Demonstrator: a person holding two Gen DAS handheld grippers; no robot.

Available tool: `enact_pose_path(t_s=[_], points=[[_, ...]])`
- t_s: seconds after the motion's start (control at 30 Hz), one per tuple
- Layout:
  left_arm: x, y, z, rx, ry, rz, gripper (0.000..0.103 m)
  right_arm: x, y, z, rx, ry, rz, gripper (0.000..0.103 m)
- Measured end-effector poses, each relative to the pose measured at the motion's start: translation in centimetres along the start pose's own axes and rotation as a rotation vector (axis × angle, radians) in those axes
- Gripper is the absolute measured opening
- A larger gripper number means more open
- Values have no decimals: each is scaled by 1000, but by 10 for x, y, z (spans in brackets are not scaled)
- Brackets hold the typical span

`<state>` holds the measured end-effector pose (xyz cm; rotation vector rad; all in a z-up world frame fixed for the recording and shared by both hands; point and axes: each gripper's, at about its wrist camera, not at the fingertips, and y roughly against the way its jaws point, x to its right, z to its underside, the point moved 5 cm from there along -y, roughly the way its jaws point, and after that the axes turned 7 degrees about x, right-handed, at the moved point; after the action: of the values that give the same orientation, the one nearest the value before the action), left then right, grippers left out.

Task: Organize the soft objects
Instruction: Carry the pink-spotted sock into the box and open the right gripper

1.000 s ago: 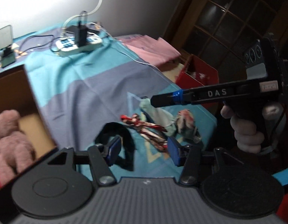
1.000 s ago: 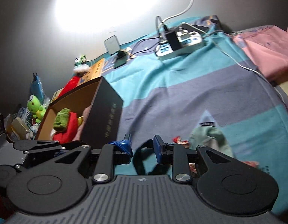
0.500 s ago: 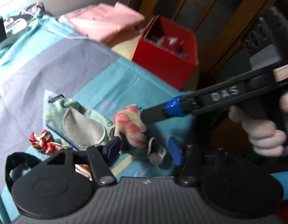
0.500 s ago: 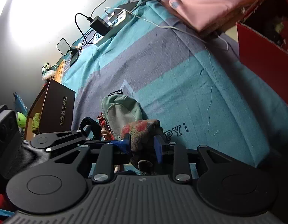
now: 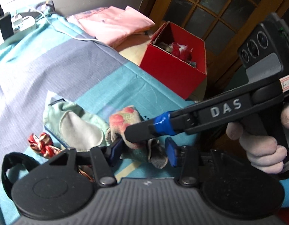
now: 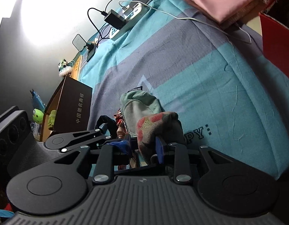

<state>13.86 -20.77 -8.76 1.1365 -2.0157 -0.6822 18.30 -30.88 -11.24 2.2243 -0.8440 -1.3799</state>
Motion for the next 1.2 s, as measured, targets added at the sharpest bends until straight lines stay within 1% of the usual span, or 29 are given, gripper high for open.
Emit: enact_pose_path(t_s=[0.03, 0.07, 0.13, 0.2, 0.27, 0.37, 0.47, 0.57, 0.67, 0.77, 0.87, 0.97, 1.03, 1.13, 1.2], points=[[-2, -2, 0, -6, 2, -3, 42, -1, -4, 0, -4, 10, 12, 11], [-4, -3, 1, -15, -2, -8, 36, 1, -9, 1, -11, 9, 33, 9], [-6, -3, 3, -15, -23, -24, 30, 3, -13, 1, 1, -19, 32, 8], [-9, -2, 3, -11, -26, -28, 22, 1, -13, 2, 14, -17, 47, 7], [-12, 4, 0, 8, -11, -12, 22, -4, -11, 2, 26, -10, 53, 7], [-12, 26, -5, 61, -27, -8, 22, -19, -1, -3, 64, -3, 37, 7], [-14, 61, -15, 141, -41, -8, 22, -47, 10, -12, 116, 43, 7, 7], [-21, 102, -25, 229, -57, -41, 22, -82, 16, -22, 166, 103, -44, 7], [-37, 151, -29, 329, -53, -101, 22, -126, 11, -32, 207, 173, -122, 7], [-62, 200, -28, 418, -25, -179, 22, -174, -5, -38, 225, 247, -214, 7], [-95, 241, -18, 474, 10, -276, 22, -223, -32, -37, 221, 315, -294, 7], [-131, 273, -3, 489, 59, -370, 22, -264, -68, -29, 199, 374, -347, 7], [-155, 286, 11, 484, 95, -423, 22, -286, -96, -20, 177, 393, -371, 7], [-193, 297, 37, 444, 148, -487, 22, -306, -137, -6, 131, 384, -372, 7], [-213, 297, 49, 411, 177, -514, 22, -316, -162, 7, 108, 387, -352, 7]])
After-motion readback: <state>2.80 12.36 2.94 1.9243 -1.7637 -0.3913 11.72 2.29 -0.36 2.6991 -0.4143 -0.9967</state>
